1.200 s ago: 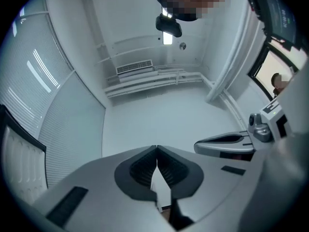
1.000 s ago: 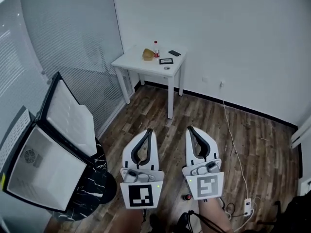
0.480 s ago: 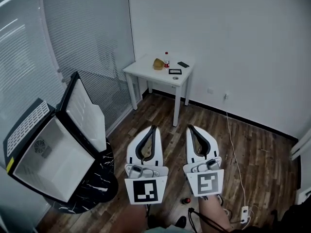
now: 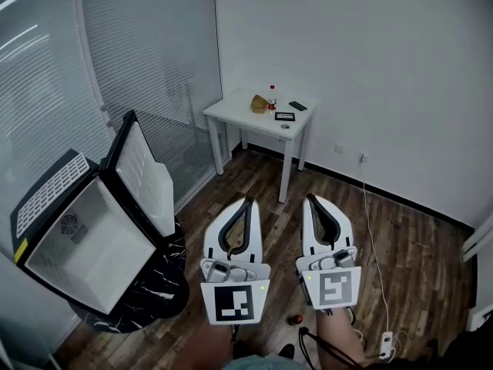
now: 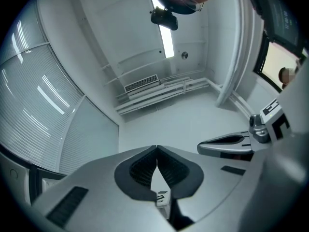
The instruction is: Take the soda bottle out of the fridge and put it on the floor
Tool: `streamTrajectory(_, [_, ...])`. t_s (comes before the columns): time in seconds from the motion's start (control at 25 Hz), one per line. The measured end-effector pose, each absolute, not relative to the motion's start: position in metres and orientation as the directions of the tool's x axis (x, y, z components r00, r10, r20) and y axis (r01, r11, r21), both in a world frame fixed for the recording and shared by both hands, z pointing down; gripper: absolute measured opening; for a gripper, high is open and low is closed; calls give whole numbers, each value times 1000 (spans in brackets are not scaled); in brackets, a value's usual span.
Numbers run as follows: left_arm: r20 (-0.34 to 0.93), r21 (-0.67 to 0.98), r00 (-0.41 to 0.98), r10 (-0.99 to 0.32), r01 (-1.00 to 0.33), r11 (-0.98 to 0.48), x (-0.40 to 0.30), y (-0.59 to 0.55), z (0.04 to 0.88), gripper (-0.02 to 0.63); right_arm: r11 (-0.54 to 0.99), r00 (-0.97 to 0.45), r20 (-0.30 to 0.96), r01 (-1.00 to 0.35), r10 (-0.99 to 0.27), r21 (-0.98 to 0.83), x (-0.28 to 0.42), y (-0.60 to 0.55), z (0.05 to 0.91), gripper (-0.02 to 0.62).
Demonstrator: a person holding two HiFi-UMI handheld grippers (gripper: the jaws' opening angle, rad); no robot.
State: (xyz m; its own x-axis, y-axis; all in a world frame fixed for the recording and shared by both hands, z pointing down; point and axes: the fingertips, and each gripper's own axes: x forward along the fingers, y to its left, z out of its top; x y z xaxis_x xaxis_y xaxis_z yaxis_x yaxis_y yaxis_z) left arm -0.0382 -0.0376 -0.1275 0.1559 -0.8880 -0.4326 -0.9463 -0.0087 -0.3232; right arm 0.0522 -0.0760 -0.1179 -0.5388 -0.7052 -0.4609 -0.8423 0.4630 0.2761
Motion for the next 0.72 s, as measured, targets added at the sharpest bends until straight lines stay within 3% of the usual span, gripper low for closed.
streamTrajectory(0.72, [-465, -318, 149, -873, -948, 8, -30, -19, -139, 17, 454, -541, -497, -841, -678, 294, 57, -56, -131, 11])
